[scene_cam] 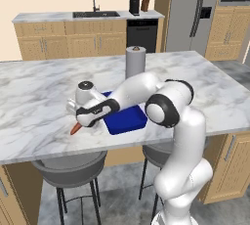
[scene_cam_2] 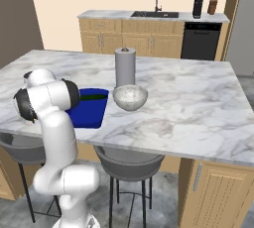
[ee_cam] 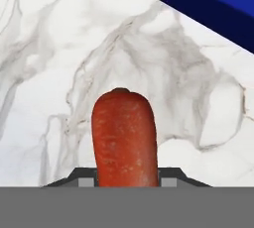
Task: Place the two vegetables and bowl onto the tray for setting up a vegetable dip station.
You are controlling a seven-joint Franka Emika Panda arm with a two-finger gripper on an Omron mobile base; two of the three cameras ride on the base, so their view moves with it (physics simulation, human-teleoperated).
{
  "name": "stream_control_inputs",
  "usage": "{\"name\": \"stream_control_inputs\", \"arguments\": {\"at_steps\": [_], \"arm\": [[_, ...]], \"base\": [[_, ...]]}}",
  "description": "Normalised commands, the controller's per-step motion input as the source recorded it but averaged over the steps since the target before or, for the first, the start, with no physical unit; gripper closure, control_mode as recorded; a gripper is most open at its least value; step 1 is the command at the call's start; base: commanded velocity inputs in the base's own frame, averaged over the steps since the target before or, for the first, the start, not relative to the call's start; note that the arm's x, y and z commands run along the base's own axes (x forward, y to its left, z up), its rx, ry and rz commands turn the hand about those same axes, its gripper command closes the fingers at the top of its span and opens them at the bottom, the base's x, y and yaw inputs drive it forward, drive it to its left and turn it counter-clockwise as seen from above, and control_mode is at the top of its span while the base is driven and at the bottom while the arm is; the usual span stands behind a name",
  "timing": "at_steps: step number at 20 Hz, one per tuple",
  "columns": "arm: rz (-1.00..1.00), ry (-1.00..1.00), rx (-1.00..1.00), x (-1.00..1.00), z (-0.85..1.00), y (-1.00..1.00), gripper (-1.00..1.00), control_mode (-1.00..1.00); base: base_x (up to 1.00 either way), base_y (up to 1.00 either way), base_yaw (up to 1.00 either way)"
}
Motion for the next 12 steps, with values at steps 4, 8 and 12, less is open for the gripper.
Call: {"name": "stream_control_inputs", "arguments": {"at_steps": [4,8,12], "arm": [[-0.02,-0.06,0.0,0.01,0.82,-0.12,1.0,-1.0],[-0.09,0.0,0.0,0.03,0.79,-0.37,1.0,-1.0],[-0.11,0.0,0.0,0.07,0.78,-0.5,1.0,-1.0]], "base": [[0.0,0.0,0.0],[0.0,0.0,0.0],[0.0,0.0,0.0]]}}
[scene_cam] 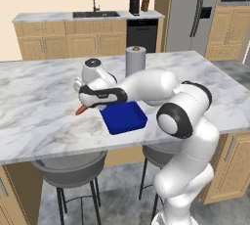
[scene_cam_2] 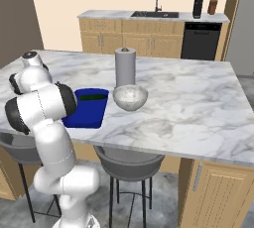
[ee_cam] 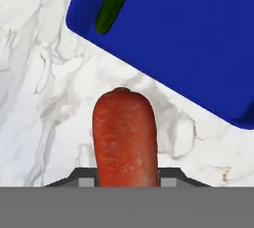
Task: Place the two vegetables and bowl onto the tray for setting up a vegetable dip station.
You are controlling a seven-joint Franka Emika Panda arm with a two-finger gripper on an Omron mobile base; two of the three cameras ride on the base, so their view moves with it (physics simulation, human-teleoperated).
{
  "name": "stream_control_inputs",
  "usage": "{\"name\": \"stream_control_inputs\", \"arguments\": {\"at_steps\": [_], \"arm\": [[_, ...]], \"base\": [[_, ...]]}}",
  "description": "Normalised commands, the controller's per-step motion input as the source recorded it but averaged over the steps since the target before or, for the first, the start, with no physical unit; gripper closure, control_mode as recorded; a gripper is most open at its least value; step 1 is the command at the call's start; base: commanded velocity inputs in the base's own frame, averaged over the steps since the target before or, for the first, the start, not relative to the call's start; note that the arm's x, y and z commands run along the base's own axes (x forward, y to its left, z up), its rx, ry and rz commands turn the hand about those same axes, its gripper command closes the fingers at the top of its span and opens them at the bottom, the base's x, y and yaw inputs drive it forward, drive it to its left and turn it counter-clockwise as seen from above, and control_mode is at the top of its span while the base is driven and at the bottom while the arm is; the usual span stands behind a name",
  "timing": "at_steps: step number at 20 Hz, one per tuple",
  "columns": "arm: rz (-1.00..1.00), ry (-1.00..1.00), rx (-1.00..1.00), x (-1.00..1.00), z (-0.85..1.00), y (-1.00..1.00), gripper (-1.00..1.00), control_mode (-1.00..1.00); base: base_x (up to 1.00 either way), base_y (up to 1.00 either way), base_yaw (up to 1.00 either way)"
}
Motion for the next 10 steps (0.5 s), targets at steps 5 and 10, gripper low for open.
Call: {"name": "stream_control_inputs", "arguments": {"at_steps": [5,10], "arm": [[-0.17,0.0,0.0,0.15,0.53,-0.67,1.0,-1.0],[-0.16,0.0,0.02,0.31,0.18,-0.82,1.0,-1.0]], "base": [[0.0,0.0,0.0],[0.0,0.0,0.0]]}}
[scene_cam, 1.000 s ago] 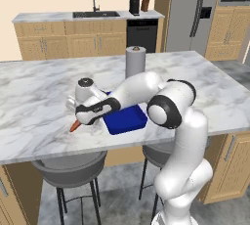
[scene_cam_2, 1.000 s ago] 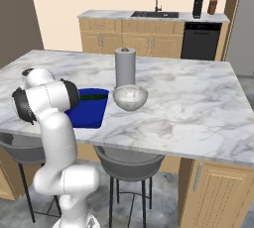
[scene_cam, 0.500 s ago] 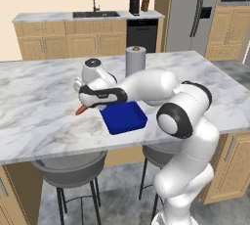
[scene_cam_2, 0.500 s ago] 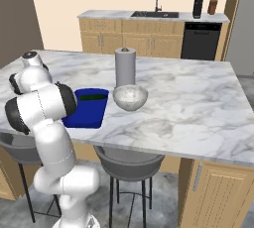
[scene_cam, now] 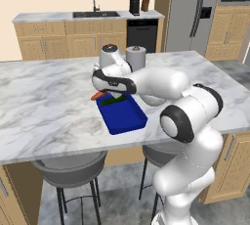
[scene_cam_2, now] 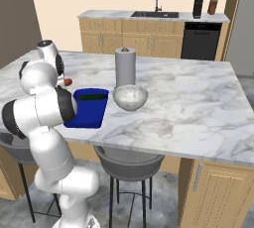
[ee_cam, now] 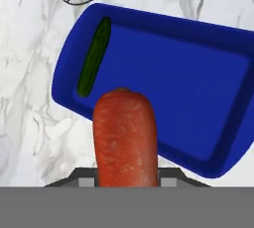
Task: Place the two vegetables and bowl onto the tray for setting up a vegetable dip station.
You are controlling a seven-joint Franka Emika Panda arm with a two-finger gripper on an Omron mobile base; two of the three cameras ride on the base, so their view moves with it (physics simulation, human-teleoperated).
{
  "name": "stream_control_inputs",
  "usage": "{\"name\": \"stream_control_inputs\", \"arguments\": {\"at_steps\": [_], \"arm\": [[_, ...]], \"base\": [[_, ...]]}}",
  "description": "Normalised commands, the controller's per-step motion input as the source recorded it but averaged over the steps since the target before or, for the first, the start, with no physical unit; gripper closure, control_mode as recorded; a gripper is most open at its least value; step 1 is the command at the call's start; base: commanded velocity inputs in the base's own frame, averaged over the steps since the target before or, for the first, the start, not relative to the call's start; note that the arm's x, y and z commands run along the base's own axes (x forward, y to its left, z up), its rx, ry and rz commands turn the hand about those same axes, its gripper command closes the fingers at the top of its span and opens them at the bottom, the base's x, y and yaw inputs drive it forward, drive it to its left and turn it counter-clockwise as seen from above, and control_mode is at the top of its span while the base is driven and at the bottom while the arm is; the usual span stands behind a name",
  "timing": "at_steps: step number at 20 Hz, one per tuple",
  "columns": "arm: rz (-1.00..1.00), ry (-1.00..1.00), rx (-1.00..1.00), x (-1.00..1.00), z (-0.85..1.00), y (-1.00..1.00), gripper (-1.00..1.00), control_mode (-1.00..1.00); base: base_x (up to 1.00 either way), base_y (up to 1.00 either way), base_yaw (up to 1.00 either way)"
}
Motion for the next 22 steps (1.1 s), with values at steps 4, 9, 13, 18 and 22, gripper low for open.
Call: {"name": "stream_control_inputs", "arguments": {"at_steps": [4,9,13,18,22], "arm": [[-0.07,0.0,0.05,0.44,0.01,-0.81,1.0,-1.0],[-0.03,0.0,0.04,0.52,0.0,-0.61,1.0,-1.0],[0.0,0.0,0.02,0.53,-0.15,-0.35,1.0,-1.0],[0.0,0.0,0.0,0.47,-0.32,-0.17,1.0,-1.0],[0.0,0.0,0.0,0.46,-0.32,-0.06,1.0,-1.0]], "base": [[0.0,0.0,0.0],[0.0,0.0,0.0],[0.0,0.0,0.0],[0.0,0.0,0.0],[0.0,0.0,0.0]]}}
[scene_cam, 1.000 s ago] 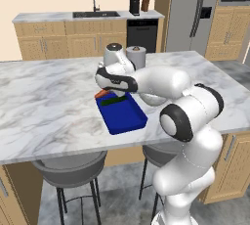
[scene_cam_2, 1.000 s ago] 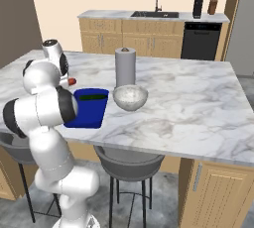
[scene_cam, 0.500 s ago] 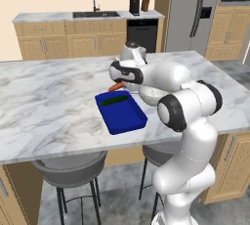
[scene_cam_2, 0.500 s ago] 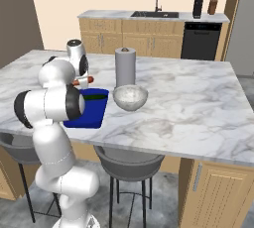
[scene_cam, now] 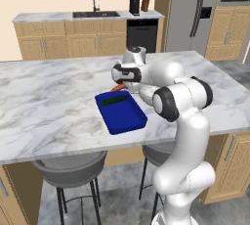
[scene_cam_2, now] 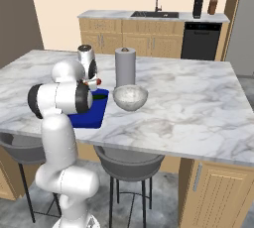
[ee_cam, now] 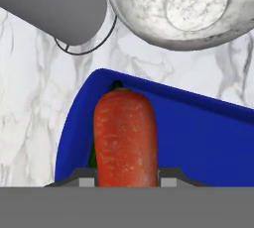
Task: Place the two vegetables and bowl onto the tray for setting up a vegetable dip station.
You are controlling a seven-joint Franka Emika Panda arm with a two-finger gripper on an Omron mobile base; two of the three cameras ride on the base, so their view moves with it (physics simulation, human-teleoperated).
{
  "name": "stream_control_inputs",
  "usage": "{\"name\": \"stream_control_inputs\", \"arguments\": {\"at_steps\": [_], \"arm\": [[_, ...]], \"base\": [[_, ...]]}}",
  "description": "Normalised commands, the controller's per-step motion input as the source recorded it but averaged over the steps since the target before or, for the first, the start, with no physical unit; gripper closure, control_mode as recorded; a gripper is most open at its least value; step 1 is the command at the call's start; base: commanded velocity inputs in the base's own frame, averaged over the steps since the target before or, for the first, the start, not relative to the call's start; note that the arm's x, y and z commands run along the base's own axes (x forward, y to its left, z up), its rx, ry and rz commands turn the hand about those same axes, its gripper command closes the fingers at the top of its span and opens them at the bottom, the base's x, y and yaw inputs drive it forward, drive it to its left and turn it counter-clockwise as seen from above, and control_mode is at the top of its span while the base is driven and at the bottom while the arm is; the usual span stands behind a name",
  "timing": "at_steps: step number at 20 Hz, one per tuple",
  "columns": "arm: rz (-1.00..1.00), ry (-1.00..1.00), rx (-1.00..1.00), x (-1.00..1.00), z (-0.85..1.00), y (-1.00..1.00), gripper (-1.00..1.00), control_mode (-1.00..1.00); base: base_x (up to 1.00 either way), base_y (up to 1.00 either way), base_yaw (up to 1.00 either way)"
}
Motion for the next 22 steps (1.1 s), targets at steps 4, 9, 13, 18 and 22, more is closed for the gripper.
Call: {"name": "stream_control_inputs", "arguments": {"at_steps": [4,9,13,18,22], "arm": [[0.0,0.0,0.0,0.41,-0.13,0.0,1.0,-1.0],[0.0,0.0,0.0,0.25,-0.2,0.0,1.0,-1.0],[0.0,0.0,0.0,0.14,-0.31,0.0,1.0,-1.0],[0.0,0.0,0.0,0.1,-0.27,0.0,1.0,-1.0],[0.0,0.0,0.0,0.04,-0.23,0.0,1.0,-1.0]], "base": [[0.0,0.0,0.0],[0.0,0.0,0.0],[0.0,0.0,0.0],[0.0,0.0,0.0],[0.0,0.0,0.0]]}}
